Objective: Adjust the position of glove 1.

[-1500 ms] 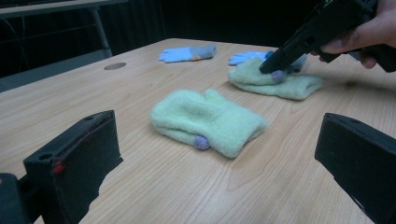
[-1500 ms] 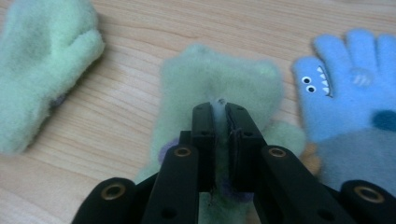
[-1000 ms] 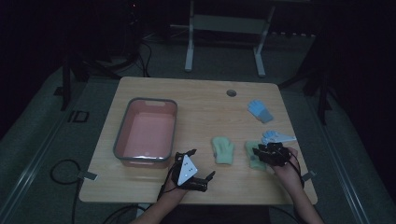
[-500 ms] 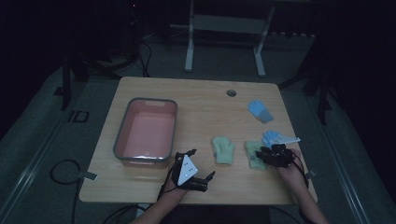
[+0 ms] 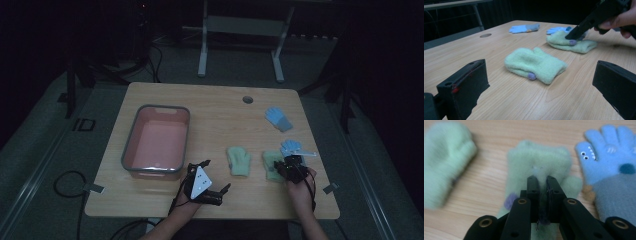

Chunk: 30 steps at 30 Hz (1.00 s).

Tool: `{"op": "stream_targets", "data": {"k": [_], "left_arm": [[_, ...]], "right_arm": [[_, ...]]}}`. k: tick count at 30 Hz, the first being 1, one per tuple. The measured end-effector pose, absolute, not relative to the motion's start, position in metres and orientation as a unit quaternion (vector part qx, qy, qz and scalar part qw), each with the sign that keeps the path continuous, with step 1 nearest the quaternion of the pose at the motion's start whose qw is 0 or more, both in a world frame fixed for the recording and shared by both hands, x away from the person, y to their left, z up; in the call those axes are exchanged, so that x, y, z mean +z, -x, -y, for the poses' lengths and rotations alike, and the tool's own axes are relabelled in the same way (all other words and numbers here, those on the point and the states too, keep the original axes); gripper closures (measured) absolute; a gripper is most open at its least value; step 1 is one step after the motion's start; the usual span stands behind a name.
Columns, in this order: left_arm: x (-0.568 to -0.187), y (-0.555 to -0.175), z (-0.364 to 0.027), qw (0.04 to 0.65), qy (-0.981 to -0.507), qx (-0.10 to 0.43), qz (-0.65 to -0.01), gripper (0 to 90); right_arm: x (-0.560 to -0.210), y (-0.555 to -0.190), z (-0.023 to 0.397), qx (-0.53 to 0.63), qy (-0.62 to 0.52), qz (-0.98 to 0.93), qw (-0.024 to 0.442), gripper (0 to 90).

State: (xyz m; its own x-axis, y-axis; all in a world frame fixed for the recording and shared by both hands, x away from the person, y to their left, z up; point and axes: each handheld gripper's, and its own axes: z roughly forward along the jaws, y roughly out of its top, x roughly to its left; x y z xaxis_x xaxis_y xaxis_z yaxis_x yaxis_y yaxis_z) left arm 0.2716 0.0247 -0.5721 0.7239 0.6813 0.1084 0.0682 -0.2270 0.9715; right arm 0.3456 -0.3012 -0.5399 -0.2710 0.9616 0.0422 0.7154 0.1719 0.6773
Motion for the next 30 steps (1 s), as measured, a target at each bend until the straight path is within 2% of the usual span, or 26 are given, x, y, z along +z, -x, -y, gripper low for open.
{"op": "stream_targets", "data": {"k": [11,14,30], "left_arm": [[-0.572,-0.272,-0.025,0.568,-0.735,0.270,-0.255,0.2],[-0.572,-0.272,-0.025,0.568,-0.735,0.269,-0.255,0.2],[-0.572,-0.271,-0.025,0.568,-0.735,0.270,-0.254,0.2]], "right_arm": [[-0.496,-0.348,0.266,0.319,-0.544,-0.741,0.230,83.5],[-0.488,-0.348,0.255,0.333,-0.537,-0.742,0.222,83.6],[-0.490,-0.347,0.187,0.337,-0.516,-0.763,0.193,83.5]]}}
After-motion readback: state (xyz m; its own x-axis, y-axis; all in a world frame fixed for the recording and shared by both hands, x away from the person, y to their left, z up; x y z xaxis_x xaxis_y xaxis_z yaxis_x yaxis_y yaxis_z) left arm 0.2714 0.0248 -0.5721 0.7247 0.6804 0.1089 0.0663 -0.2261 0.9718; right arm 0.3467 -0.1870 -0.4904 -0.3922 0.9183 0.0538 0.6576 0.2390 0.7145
